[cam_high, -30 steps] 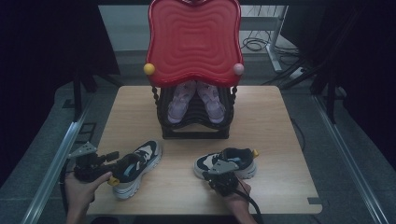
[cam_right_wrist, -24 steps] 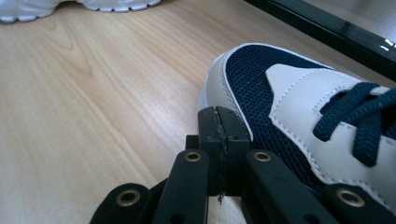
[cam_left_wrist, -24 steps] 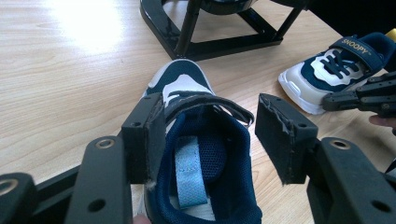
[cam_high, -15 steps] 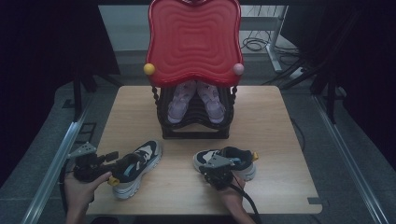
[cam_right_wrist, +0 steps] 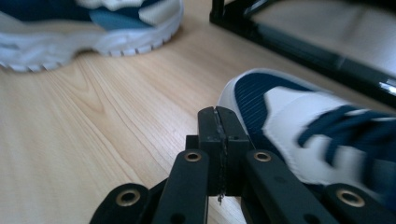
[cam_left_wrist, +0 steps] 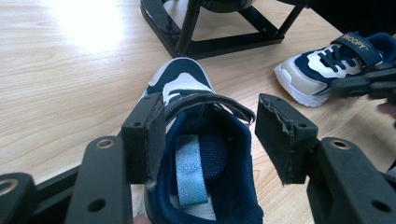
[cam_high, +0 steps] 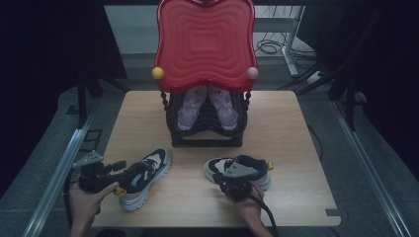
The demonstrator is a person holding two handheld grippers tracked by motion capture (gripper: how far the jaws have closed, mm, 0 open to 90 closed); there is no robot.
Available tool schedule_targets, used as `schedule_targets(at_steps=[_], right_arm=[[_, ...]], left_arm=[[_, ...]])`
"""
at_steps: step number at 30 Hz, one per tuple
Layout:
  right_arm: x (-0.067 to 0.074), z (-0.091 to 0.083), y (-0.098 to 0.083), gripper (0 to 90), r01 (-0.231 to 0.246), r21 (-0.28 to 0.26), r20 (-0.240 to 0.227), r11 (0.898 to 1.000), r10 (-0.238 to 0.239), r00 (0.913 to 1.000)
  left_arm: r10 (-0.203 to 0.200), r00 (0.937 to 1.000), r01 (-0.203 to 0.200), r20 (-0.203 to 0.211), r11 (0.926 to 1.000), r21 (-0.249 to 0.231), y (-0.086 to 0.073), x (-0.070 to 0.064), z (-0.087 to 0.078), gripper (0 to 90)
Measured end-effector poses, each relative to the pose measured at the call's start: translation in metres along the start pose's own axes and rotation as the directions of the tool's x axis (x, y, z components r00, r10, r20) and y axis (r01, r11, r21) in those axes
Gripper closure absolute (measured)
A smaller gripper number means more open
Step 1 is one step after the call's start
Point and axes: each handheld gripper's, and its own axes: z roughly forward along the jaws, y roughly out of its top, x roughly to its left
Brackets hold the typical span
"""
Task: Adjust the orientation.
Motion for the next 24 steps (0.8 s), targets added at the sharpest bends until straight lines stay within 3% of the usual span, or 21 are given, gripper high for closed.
schedule_targets(at_steps=[6, 12, 16, 19, 24], right_arm=[[-0.013, -0.041, 0.013, 90.0, -0.031, -0.118, 0.012, 0.993, 0.032, 0.9994], [-0.045, -0.077, 0.021, 90.0, -0.071, -0.213, 0.064, 0.974, 0.087, 0.9942], [-0.073, -0.102, 0.017, 90.0, -0.118, -0.295, 0.097, 0.948, 0.153, 0.9835], [-0.092, -0.113, 0.011, 90.0, -0.156, -0.322, 0.11, 0.934, 0.2, 0.9736], [-0.122, -0.118, -0.003, 90.0, -0.204, -0.306, 0.137, 0.93, 0.255, 0.9573]], left_arm=[[0.004, 1.0, -0.004, 0.001, 1.0, -0.001, 0.0, 0.0, 0.0, 43.2], [0.002, 1.0, -0.002, 0.0, 1.0, 0.0, 0.0, 0.001, 0.0, 43.2], [0.0, 1.0, 0.0, -0.001, 1.0, 0.001, 0.0, 0.001, 0.001, 43.2], [0.001, 1.0, -0.001, 0.0, 1.0, 0.006, 0.0, 0.001, 0.003, 43.3], [-0.007, 0.9996, 0.006, 0.028, 1.0, 0.005, -0.001, 0.0, 0.004, 43.2]])
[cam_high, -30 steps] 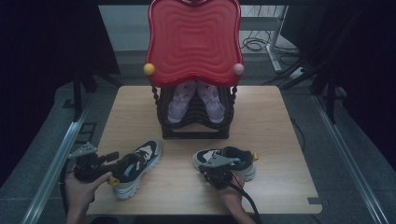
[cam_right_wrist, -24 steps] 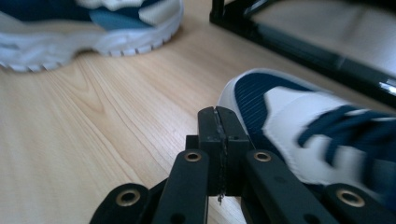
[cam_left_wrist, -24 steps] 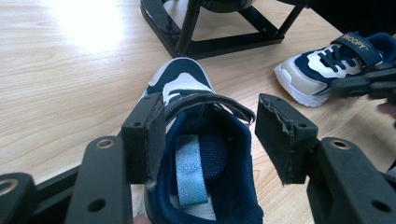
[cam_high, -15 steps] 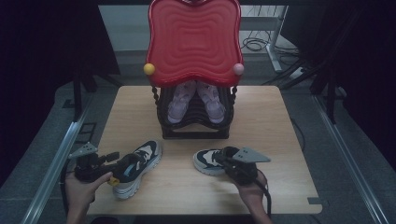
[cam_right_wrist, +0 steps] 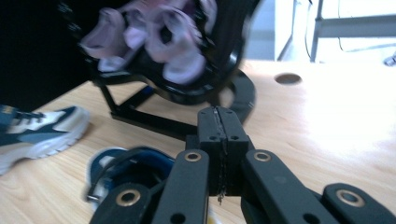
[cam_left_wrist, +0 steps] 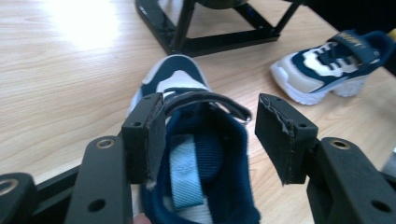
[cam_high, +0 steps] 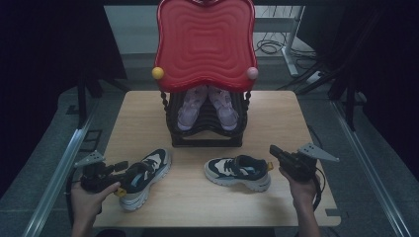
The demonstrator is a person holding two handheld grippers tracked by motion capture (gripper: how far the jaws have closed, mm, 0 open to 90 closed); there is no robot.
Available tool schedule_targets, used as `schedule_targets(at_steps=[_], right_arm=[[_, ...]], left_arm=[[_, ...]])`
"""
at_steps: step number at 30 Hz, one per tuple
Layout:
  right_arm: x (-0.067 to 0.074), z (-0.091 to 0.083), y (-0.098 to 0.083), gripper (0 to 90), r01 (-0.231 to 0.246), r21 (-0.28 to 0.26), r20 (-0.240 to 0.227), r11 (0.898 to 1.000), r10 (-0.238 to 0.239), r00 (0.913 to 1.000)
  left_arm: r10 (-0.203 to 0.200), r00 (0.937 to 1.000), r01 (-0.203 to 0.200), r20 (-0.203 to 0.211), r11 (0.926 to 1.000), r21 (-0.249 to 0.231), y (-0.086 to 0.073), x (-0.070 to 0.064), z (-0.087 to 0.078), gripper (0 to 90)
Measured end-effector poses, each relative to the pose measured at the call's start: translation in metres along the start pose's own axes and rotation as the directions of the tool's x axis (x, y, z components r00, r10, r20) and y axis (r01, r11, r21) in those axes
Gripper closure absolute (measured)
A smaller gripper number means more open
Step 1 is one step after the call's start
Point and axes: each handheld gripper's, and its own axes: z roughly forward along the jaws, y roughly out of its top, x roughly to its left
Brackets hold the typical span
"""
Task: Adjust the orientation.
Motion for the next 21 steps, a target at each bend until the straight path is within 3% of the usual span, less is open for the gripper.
schedule_targets(at_steps=[5, 13, 18, 21], right_arm=[[-0.017, 0.008, -0.008, 90.0, -0.002, 0.05, 0.023, 0.999, 0.001, 0.9997], [-0.026, 0.021, -0.02, 90.0, -0.004, 0.103, 0.019, 0.995, 0.002, 0.9998], [-0.031, 0.03, -0.03, 90.0, 0.002, 0.14, -0.057, 0.99, 0.006, 0.9984], [-0.032, 0.033, -0.035, 90.0, 0.012, 0.151, -0.074, 0.988, -0.001, 0.9973]], left_arm=[[-0.003, 1.0, 0.003, -0.004, 1.0, 0.0, -0.001, 0.002, 0.0, 43.2], [0.006, 0.9999, -0.006, -0.01, 1.0, 0.006, 0.0, -0.001, 0.002, 43.2], [0.002, 0.9999, -0.002, -0.014, 1.0, 0.005, -0.001, 0.001, 0.001, 43.2], [0.0, 0.9999, 0.0, -0.014, 1.0, 0.003, -0.001, 0.001, 0.0, 43.2]])
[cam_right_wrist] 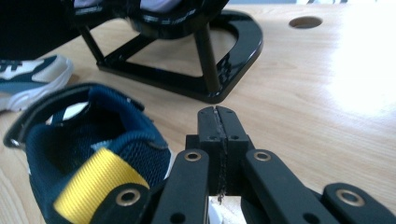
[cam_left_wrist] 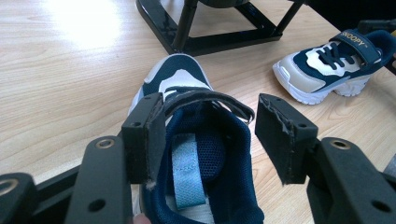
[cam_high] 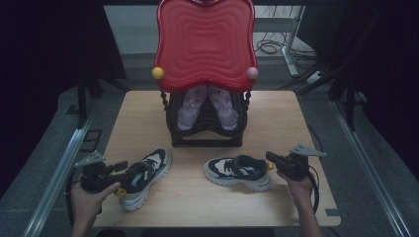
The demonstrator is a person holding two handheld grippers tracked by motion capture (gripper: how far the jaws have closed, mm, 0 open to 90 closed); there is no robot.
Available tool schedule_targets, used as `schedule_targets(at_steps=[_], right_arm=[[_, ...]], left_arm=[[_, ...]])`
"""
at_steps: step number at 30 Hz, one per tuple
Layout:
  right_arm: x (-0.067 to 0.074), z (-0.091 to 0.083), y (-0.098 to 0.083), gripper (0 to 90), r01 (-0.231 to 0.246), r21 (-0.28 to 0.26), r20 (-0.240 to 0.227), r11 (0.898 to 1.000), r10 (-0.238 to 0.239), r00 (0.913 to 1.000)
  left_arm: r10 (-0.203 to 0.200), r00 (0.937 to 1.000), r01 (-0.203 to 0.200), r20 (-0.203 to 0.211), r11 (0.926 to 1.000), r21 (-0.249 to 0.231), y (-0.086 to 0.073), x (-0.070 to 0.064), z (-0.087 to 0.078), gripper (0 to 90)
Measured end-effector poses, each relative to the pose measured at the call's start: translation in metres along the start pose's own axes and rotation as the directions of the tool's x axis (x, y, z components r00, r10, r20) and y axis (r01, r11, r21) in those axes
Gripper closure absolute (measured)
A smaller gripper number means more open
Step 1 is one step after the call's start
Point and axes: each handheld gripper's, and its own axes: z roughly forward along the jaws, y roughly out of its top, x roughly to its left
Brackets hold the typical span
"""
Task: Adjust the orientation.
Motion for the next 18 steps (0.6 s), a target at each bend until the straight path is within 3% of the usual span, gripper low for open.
schedule_targets(at_steps=[18], right_arm=[[0.016, 0.0, -0.004, 90.0, 0.078, 0.048, -0.007, 0.996, -0.078, 0.997]], left_arm=[[-0.005, 1.0, 0.005, 0.004, 1.0, 0.001, -0.001, 0.0, 0.0, 43.2]])
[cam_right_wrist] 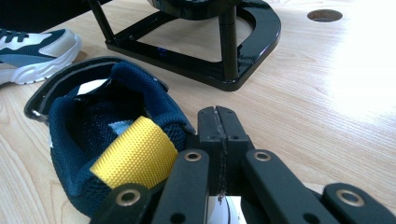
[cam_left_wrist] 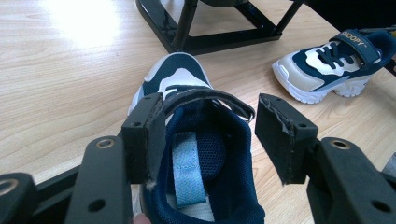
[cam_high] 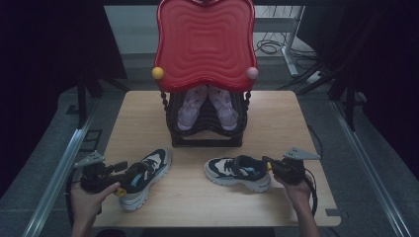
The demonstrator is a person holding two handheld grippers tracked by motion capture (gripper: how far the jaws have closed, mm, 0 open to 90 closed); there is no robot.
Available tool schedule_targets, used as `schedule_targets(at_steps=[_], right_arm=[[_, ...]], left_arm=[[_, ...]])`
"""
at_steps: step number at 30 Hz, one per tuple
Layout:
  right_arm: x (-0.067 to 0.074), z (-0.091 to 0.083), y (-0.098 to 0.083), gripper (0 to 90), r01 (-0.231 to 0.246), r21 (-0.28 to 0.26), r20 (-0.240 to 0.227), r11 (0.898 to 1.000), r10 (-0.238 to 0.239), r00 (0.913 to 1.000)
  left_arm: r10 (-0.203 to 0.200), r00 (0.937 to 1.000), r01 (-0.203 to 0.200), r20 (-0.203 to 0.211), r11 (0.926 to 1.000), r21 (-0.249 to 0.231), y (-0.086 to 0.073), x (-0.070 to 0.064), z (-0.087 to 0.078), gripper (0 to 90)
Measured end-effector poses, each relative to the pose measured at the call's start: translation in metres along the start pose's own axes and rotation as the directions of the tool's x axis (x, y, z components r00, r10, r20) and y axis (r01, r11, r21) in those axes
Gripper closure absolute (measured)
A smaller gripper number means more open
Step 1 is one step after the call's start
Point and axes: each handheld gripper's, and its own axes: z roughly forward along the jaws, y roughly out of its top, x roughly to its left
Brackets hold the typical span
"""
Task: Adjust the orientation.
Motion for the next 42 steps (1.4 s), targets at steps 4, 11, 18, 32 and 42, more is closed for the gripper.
schedule_targets(at_steps=[4, 11, 18, 32, 42], right_arm=[[0.001, -0.004, -0.003, 90.0, 0.005, 0.001, -0.001, 1.0, -0.005, 1.0], [0.007, -0.012, -0.006, 90.0, 0.027, 0.009, -0.004, 1.0, -0.027, 0.9996], [0.009, -0.019, -0.011, 90.0, 0.028, 0.009, -0.018, 1.0, -0.028, 0.9994], [0.02, -0.031, -0.02, 90.0, 0.026, 0.005, -0.023, 1.0, -0.026, 0.9994], [0.029, -0.04, -0.027, 90.0, 0.02, 0.003, -0.024, 1.0, -0.02, 0.9995]], left_arm=[[-0.001, 1.0, 0.001, -0.001, 1.0, 0.0, 0.0, 0.0, 0.0, 43.2], [-0.003, 1.0, 0.003, -0.005, 1.0, -0.003, -0.001, 0.001, -0.001, 43.3], [-0.002, 1.0, 0.002, -0.004, 1.0, -0.001, -0.001, 0.002, -0.001, 43.3], [-0.006, 0.9999, 0.005, -0.014, 0.9999, -0.014, -0.001, 0.004, -0.004, 43.5], [-0.006, 0.9999, 0.006, -0.016, 0.9999, -0.015, -0.001, 0.004, -0.004, 43.5]])
